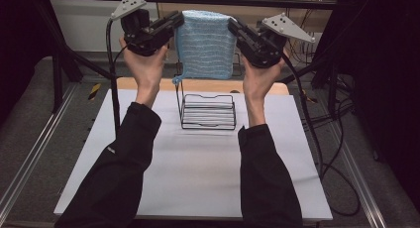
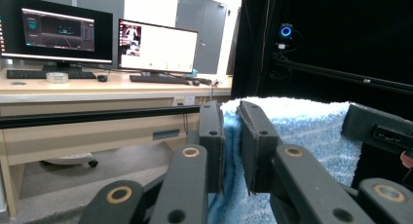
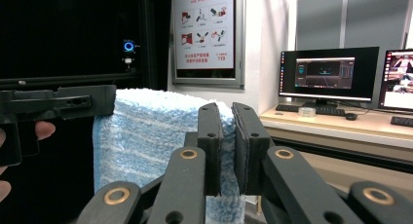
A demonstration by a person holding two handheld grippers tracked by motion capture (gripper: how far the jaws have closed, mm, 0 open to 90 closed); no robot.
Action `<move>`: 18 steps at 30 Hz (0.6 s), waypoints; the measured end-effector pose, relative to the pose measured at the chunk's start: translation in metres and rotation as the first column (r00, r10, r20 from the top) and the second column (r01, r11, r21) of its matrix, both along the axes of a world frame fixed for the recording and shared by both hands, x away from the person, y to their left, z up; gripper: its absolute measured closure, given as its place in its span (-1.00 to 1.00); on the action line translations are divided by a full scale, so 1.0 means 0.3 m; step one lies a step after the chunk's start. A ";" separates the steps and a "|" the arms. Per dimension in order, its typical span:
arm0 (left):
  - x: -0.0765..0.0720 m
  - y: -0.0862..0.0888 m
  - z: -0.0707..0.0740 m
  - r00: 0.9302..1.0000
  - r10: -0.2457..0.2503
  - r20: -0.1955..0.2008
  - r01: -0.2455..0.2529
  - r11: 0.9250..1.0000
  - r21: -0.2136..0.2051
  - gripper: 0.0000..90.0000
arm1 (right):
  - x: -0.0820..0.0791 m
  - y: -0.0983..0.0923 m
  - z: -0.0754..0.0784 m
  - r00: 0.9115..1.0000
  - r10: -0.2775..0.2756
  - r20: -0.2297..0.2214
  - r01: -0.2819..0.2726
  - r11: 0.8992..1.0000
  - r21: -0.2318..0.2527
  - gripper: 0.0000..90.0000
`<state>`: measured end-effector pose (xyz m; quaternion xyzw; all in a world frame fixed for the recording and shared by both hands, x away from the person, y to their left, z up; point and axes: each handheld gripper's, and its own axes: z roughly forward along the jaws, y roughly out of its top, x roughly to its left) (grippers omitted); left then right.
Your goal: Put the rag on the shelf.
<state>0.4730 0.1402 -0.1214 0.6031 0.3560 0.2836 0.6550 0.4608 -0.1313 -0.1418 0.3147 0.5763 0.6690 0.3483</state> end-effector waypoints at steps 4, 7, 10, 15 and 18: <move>0.022 -0.012 0.024 1.000 0.014 0.003 -0.014 1.000 0.021 0.78 | 0.030 -0.006 0.010 1.000 0.007 -0.012 -0.007 1.000 0.020 0.85; 0.039 -0.019 0.039 1.000 0.016 0.009 -0.016 1.000 0.024 0.78 | 0.043 -0.010 0.021 1.000 0.004 -0.007 -0.004 1.000 0.027 0.85; 0.065 -0.025 0.045 1.000 0.017 0.003 -0.017 1.000 0.025 0.78 | 0.060 -0.011 0.024 1.000 -0.005 -0.006 0.006 1.000 0.027 0.85; 0.106 -0.030 0.030 1.000 0.021 0.001 -0.021 0.999 0.037 0.78 | 0.095 -0.011 0.016 1.000 -0.021 -0.016 0.021 1.000 0.023 0.85; 0.117 -0.030 0.014 1.000 0.017 -0.001 -0.017 0.999 0.038 0.78 | 0.114 -0.012 0.005 0.999 -0.024 -0.024 0.024 1.000 0.008 0.85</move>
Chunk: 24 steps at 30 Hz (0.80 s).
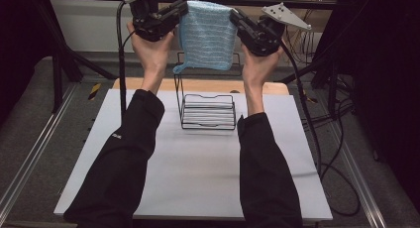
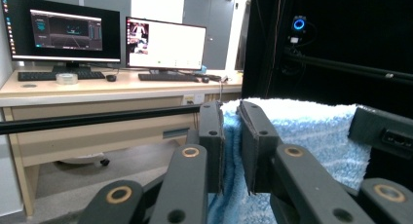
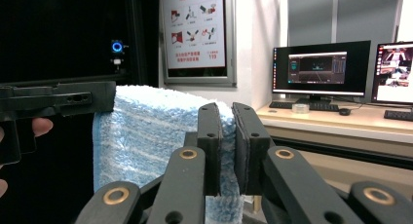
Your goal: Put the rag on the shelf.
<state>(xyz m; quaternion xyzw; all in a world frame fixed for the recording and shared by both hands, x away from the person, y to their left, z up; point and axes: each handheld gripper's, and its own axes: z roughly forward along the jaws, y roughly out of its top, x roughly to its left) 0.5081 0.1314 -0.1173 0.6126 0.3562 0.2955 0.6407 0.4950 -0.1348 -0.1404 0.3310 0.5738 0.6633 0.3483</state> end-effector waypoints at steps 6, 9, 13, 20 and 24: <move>0.024 0.003 -0.063 1.000 -0.010 -0.015 0.010 1.000 0.005 0.78 | 0.039 -0.008 -0.049 1.000 0.006 -0.030 -0.007 1.000 -0.017 0.85; 0.030 0.008 -0.092 1.000 -0.018 -0.025 0.018 1.000 0.009 0.78 | 0.048 -0.011 -0.073 0.999 0.015 -0.041 -0.016 1.000 -0.025 0.84; 0.019 0.014 -0.134 0.999 -0.033 -0.023 0.034 0.999 0.022 0.78 | 0.045 -0.016 -0.099 0.998 0.027 -0.048 -0.028 0.999 -0.026 0.84; -0.006 0.022 -0.165 0.998 -0.057 -0.023 0.058 0.998 0.039 0.78 | 0.041 -0.024 -0.136 0.997 0.044 -0.070 -0.046 0.998 -0.036 0.83; -0.017 0.023 -0.181 0.997 -0.069 -0.028 0.071 0.996 0.049 0.78 | 0.025 -0.031 -0.162 0.996 0.057 -0.075 -0.059 0.998 -0.027 0.83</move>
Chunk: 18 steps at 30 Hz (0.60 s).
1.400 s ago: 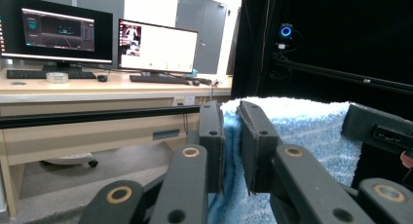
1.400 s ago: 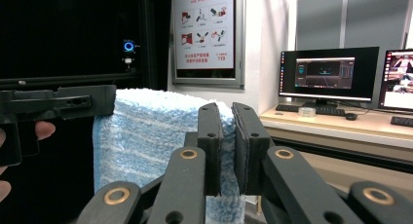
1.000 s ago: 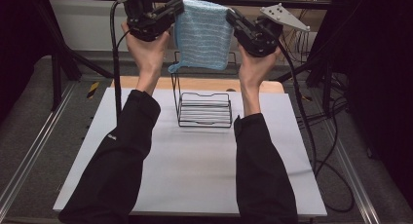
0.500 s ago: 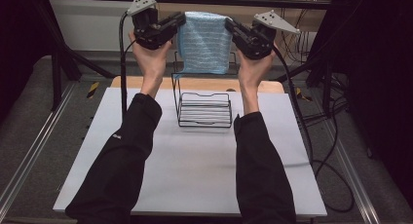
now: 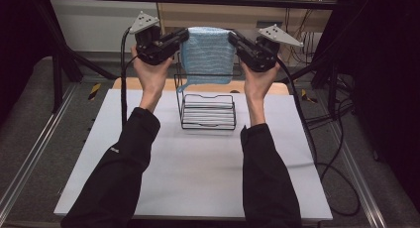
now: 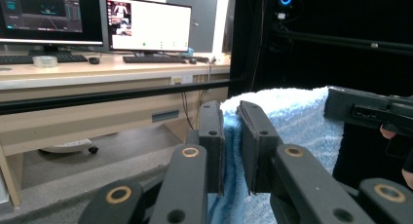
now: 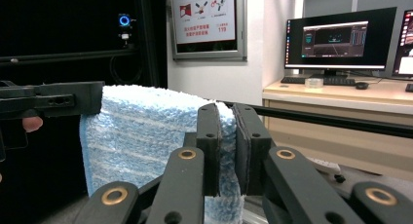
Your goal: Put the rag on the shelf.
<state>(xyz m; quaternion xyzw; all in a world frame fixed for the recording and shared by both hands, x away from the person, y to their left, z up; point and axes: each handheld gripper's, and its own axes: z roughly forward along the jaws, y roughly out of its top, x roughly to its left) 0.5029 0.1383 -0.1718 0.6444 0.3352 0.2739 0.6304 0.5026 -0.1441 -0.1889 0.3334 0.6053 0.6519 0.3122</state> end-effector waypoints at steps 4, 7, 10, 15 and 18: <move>-0.013 0.004 -0.032 1.000 -0.016 -0.013 0.016 1.000 0.003 0.78 | -0.010 -0.005 -0.023 1.000 0.007 -0.016 -0.007 1.000 -0.006 0.83; -0.017 0.005 -0.045 1.000 -0.020 -0.019 0.020 1.000 0.003 0.78 | -0.015 -0.006 -0.038 1.000 0.010 -0.020 -0.010 1.000 -0.017 0.83; -0.025 0.007 -0.064 0.999 -0.029 -0.024 0.029 1.000 0.008 0.78 | -0.018 -0.008 -0.048 1.000 0.013 -0.026 -0.013 1.000 -0.021 0.83; -0.035 0.012 -0.102 0.999 -0.036 -0.041 0.036 0.999 0.016 0.78 | -0.020 -0.008 -0.082 0.999 0.018 -0.049 -0.019 0.999 -0.031 0.83; -0.039 0.014 -0.116 0.998 -0.039 -0.047 0.040 0.999 0.024 0.77 | -0.023 -0.008 -0.094 0.998 0.022 -0.054 -0.024 0.999 -0.038 0.83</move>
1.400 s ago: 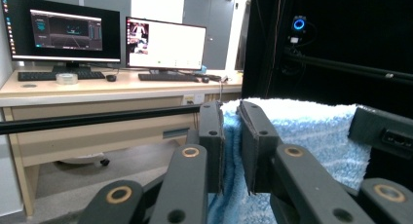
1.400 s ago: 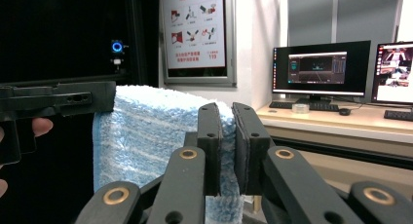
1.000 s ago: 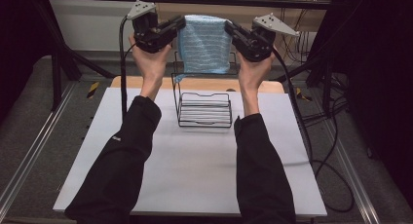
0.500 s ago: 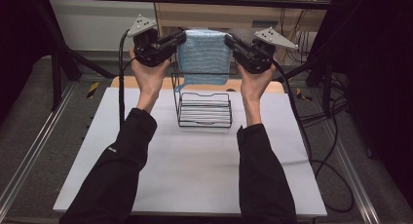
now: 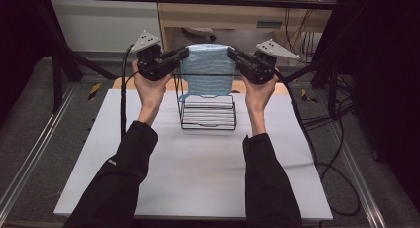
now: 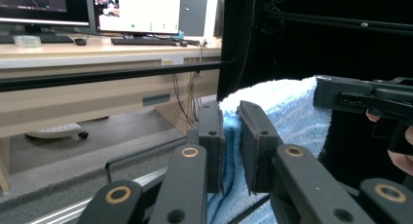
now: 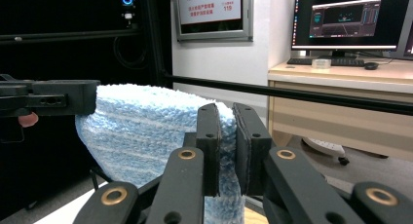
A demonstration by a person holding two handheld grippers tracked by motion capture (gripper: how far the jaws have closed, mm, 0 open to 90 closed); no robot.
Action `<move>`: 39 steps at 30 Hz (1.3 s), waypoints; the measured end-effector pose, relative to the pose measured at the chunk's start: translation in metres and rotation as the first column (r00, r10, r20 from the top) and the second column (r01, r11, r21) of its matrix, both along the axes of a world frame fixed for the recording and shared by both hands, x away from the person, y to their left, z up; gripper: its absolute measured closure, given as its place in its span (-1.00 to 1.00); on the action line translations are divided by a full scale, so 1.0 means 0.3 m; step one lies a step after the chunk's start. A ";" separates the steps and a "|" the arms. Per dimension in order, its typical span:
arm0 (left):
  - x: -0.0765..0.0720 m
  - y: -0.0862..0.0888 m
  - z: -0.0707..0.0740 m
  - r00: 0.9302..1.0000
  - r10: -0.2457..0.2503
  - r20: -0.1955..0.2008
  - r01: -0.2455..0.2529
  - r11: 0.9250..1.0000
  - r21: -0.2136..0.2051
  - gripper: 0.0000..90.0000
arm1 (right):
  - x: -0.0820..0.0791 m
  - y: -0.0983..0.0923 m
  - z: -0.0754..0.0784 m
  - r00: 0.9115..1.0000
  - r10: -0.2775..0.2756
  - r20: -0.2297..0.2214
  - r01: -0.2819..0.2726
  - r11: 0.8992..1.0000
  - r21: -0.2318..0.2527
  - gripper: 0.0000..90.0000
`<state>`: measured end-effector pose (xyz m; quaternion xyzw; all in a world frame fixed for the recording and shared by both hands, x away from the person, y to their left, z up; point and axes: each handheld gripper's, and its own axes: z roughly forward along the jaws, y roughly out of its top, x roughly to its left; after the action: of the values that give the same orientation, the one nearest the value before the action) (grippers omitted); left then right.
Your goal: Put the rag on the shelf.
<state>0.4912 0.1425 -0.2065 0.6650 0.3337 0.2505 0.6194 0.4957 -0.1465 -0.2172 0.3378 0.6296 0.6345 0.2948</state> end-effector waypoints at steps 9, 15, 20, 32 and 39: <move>-0.031 0.011 -0.021 1.000 -0.028 0.006 0.028 1.000 0.013 0.77 | -0.031 -0.010 -0.012 0.999 0.033 -0.006 -0.033 0.999 -0.011 0.82; -0.047 0.006 -0.046 0.999 -0.033 -0.003 0.033 0.999 0.034 0.77 | -0.048 -0.018 -0.030 0.999 0.044 -0.026 -0.045 0.998 -0.032 0.81; -0.066 0.008 -0.056 0.999 -0.044 0.006 0.044 0.998 0.041 0.76 | -0.065 -0.024 -0.044 0.998 0.059 -0.024 -0.061 0.997 -0.050 0.80; -0.116 0.010 -0.090 0.998 -0.060 -0.016 0.062 0.994 0.091 0.73 | -0.103 -0.032 -0.071 0.994 0.093 -0.058 -0.097 0.992 -0.082 0.78; -0.129 0.017 -0.083 0.997 -0.064 -0.042 0.068 0.993 0.092 0.66 | -0.110 -0.034 -0.085 0.991 0.111 -0.073 -0.118 0.988 -0.102 0.78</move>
<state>0.4525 0.1475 -0.2314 0.7087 0.3115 0.2323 0.5888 0.4628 -0.1568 -0.2428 0.3060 0.6903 0.6043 0.2541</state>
